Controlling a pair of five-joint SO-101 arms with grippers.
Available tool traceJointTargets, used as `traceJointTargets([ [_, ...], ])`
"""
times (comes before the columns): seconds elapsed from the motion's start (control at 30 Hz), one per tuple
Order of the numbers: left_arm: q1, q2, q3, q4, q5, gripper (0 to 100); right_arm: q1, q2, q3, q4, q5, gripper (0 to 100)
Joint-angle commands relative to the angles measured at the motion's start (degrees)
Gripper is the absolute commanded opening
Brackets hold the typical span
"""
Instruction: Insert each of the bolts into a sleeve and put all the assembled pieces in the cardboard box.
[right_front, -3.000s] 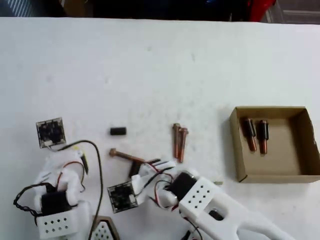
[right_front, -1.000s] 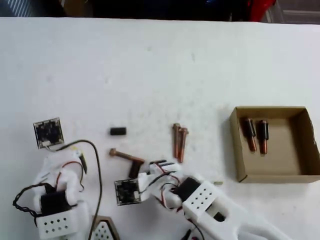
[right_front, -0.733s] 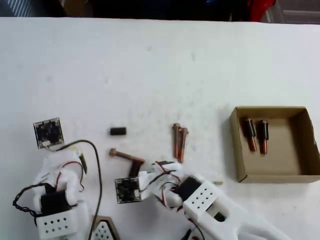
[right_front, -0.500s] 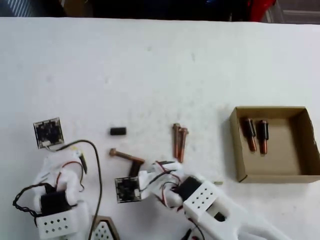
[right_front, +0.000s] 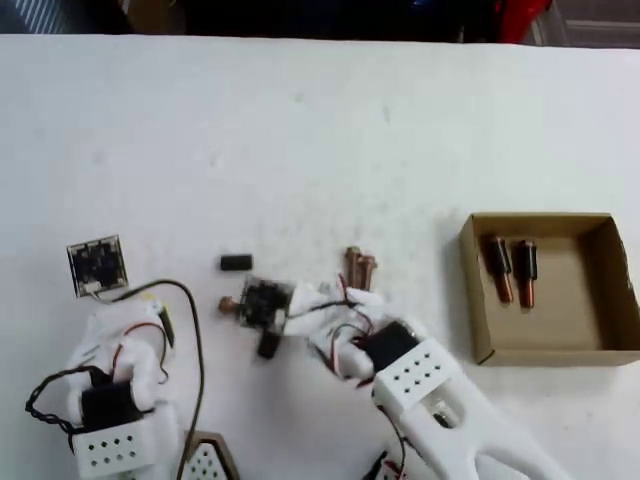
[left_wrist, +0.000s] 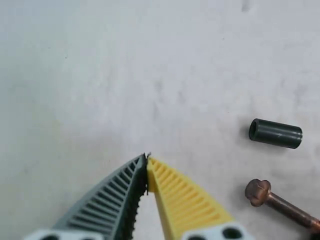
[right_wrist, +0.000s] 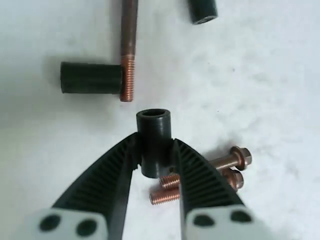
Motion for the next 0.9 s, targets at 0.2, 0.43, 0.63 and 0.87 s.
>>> traceJointTargets([
  [0.2,-0.4,-0.6,-2.0,-1.8,-0.4,3,7.5,7.4,-27.3,17.3,-9.5,1.8],
  [0.43,-0.4,-0.6,-2.0,-1.7,-0.3,3,8.9,26.9,-37.4,18.3,-14.4,1.8],
  [0.63,-0.4,-0.6,-1.1,-2.1,-0.3,3,8.1,39.3,-40.5,13.8,-14.4,1.8],
  [0.87,-0.4,-0.6,-1.1,-2.1,-0.3,3,8.0,51.6,-40.8,5.3,-14.4,2.1],
])
